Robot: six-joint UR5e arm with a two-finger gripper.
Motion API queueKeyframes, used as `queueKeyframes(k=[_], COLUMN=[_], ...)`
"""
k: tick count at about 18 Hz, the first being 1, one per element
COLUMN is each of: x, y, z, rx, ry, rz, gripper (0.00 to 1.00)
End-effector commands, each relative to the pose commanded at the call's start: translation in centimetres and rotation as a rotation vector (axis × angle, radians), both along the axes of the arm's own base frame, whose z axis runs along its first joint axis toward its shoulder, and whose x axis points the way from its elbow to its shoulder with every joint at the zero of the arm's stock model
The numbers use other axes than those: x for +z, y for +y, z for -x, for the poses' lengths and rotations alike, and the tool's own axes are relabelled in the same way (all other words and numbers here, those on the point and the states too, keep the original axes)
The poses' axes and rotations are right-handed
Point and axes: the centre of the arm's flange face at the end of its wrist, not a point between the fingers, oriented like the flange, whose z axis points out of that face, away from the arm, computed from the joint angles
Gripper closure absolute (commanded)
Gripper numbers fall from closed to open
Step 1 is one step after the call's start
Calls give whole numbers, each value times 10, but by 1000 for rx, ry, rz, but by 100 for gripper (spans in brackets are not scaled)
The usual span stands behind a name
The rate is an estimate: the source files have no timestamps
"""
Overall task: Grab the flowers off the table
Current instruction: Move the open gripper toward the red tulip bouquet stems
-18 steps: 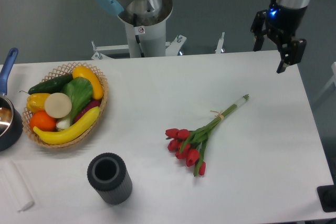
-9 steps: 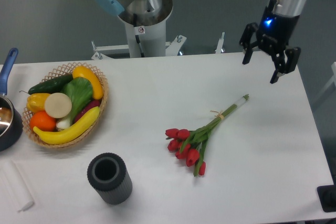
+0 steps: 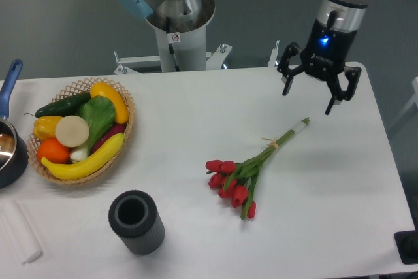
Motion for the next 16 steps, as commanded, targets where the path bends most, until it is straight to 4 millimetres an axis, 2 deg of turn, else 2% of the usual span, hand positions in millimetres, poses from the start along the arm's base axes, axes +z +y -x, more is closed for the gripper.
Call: queueKeyframes(k=[3,7,11,12,14,16], x=[-17,-34,-41,-46,-57,-69], y=[14,16,22,30,32,45], z=[-7,-10,-17,-24,-21,-26], rx=[31,35,25,7,11,-39], ry=[19,35,18,17,29,80], rz=[-24,-25,-19,-4,64,178], gripper=[0,0,0,0,0,0])
